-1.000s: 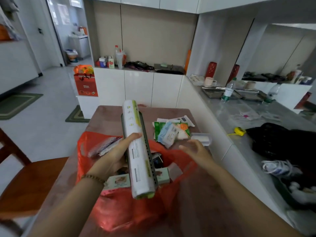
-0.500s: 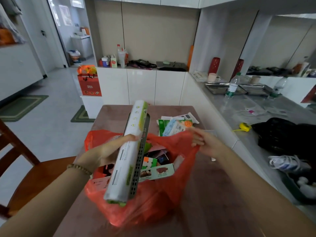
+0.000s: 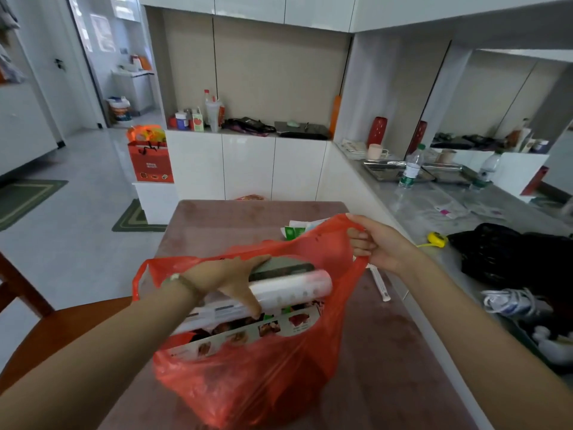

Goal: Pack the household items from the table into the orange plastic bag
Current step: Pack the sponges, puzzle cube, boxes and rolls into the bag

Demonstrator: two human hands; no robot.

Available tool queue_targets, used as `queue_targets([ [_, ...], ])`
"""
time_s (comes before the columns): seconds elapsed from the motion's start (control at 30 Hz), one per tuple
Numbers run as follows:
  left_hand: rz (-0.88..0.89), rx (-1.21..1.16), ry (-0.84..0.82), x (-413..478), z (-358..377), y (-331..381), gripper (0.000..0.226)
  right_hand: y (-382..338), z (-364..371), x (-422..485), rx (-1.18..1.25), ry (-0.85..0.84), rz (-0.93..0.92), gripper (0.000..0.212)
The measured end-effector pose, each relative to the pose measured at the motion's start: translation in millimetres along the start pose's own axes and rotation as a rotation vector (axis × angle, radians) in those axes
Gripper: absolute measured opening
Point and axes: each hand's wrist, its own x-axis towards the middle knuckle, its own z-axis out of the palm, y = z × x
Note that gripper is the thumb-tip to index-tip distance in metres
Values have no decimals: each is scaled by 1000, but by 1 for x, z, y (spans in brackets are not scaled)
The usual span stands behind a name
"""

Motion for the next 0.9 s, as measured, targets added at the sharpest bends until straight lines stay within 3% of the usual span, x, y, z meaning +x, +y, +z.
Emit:
queue_targets([
  [0.1,73,317,204,26,14,27,123,1,7,2,23,-4,1,27],
  [0.2,159,460,297,54,41,41,116,4,6,4,48,11,-6,22],
  [0.27,202,460,305,64,56,37,104,5,3,2,34,28,-11,25],
  [0.4,266,228,390,46,55,12,80,6,1,1,-15,54,-25,29],
  [0.5,96,86,701,11,41,-31,74,8,5,7,-56,53,-37,28],
  [0.57,-208,79,868,-12,36,-66,81,11,9,12,-90,51,-41,28],
  [0.63,-579,-62,759,-33,35,-100,101,14,15,15,-147,35,-45,30],
  [0.7,-799,-361,567,-44,39,-128,109,16,25,17,-260,-2,-49,31],
  [0.77,-792,-658,431,-48,47,-144,85,18,34,19,-358,-34,-40,29],
  [0.83,-637,-907,444,-45,52,-149,40,20,39,22,-402,-61,-17,30],
  [0.9,-491,-1181,507,-49,42,-136,26,17,43,22,-420,-66,13,32],
])
